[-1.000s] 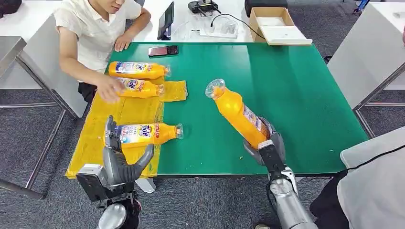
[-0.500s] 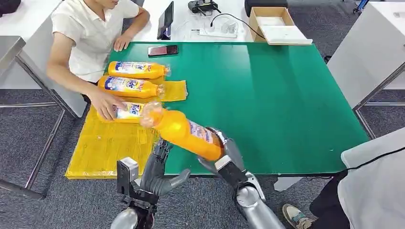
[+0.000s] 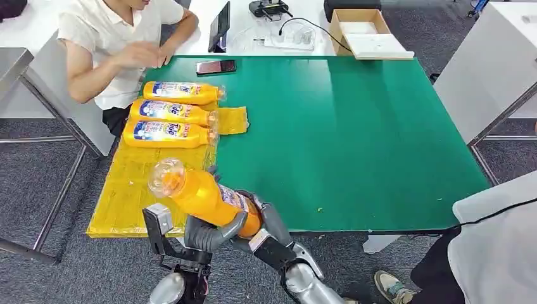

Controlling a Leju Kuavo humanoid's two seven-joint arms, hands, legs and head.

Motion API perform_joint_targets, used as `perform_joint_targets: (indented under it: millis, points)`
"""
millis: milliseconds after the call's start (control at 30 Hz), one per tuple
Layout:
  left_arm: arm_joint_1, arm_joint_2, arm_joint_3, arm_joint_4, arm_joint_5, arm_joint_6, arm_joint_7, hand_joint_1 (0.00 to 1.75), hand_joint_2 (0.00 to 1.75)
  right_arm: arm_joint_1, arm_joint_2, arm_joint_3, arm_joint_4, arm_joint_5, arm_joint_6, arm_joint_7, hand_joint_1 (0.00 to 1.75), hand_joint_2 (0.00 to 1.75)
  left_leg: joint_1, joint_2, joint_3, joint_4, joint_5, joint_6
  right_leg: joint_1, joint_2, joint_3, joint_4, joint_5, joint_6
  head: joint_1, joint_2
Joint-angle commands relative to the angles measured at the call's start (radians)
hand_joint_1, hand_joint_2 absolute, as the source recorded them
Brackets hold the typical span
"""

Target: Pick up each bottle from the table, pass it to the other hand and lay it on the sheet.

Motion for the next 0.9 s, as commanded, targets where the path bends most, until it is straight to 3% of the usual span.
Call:
perform_joint_targets:
  millis: [33, 100, 133, 167, 333, 367, 433, 633, 667, 900]
  points:
    - [-0.031, -0.003, 0.025, -0.011, 0.011, 0.004, 0.001, 0.00, 1.75, -0.029, -0.002, 0.066, 0.117, 0.005, 0.009, -0.004, 1.75, 1.75, 0.001, 0.001, 0.003, -0.001, -0.001, -0.002, 0.002, -0.001, 0.004, -0.001, -0.001, -0.002, 0.000, 0.000]
    - [-0.029, -0.009, 0.034, -0.014, 0.035, -0.004, -0.009, 0.03, 1.75, -0.031, -0.001, 0.072, 0.123, 0.004, 0.014, -0.004, 1.75, 1.75, 0.001, 0.001, 0.004, -0.001, -0.002, -0.002, 0.001, -0.001, 0.004, -0.001, -0.001, -0.002, 0.000, 0.000]
    - [-0.029, -0.006, 0.032, -0.022, 0.051, -0.014, -0.008, 1.61, 1.75, -0.032, 0.000, 0.076, 0.130, 0.000, 0.015, -0.005, 1.75, 1.75, 0.001, 0.001, 0.002, 0.000, -0.001, -0.001, 0.001, -0.001, 0.003, -0.001, -0.001, -0.002, 0.000, 0.000]
    - [-0.025, -0.008, 0.034, -0.033, 0.065, -0.024, -0.013, 1.75, 1.75, -0.033, 0.001, 0.078, 0.136, -0.004, 0.017, -0.006, 1.75, 1.75, 0.001, 0.000, 0.002, -0.001, -0.001, -0.001, 0.001, -0.001, 0.002, 0.000, -0.001, -0.001, 0.000, 0.000]
    - [-0.019, -0.002, 0.032, -0.040, 0.105, -0.073, 0.004, 1.75, 1.75, -0.039, -0.002, 0.077, 0.156, -0.011, 0.016, -0.011, 1.75, 1.75, 0.001, 0.001, 0.003, 0.000, -0.001, -0.002, 0.001, -0.001, 0.004, -0.001, -0.001, -0.002, 0.000, 0.000]
    - [-0.021, 0.000, 0.031, -0.034, 0.111, -0.083, 0.008, 1.75, 1.75, -0.039, -0.002, 0.076, 0.157, -0.012, 0.016, -0.012, 1.66, 1.75, 0.001, 0.000, 0.003, 0.000, -0.001, -0.001, 0.001, -0.002, 0.003, -0.001, -0.001, -0.002, 0.000, 0.000]
    - [-0.024, 0.003, 0.029, -0.025, 0.108, -0.087, 0.010, 1.75, 1.75, -0.040, -0.001, 0.074, 0.156, -0.013, 0.015, -0.012, 0.05, 1.75, 0.001, 0.000, 0.003, -0.001, -0.001, -0.002, 0.001, -0.002, 0.003, 0.000, -0.001, -0.002, 0.000, 0.000]
    - [-0.035, 0.019, 0.030, 0.009, 0.158, -0.153, 0.063, 1.75, 1.75, -0.035, -0.010, 0.082, 0.117, -0.002, -0.001, -0.017, 0.00, 1.75, 0.001, 0.000, 0.002, -0.001, -0.001, -0.001, 0.001, -0.001, 0.002, -0.001, -0.001, -0.001, 0.000, 0.000]
    - [-0.031, 0.022, 0.043, 0.013, 0.160, -0.155, 0.060, 1.75, 1.75, -0.029, -0.009, 0.069, 0.107, -0.011, -0.004, -0.018, 0.00, 0.00, 0.001, 0.000, 0.004, -0.001, -0.001, -0.002, 0.001, -0.001, 0.004, -0.001, -0.001, -0.002, 0.000, 0.000]
    - [0.009, 0.048, 0.152, -0.014, 0.140, -0.144, 0.054, 1.75, 1.75, 0.082, -0.065, -0.015, -0.094, -0.030, -0.038, -0.026, 0.00, 0.00, 0.001, -0.001, 0.003, -0.001, -0.001, -0.002, 0.001, -0.003, 0.003, -0.001, -0.002, -0.002, 0.000, 0.000]
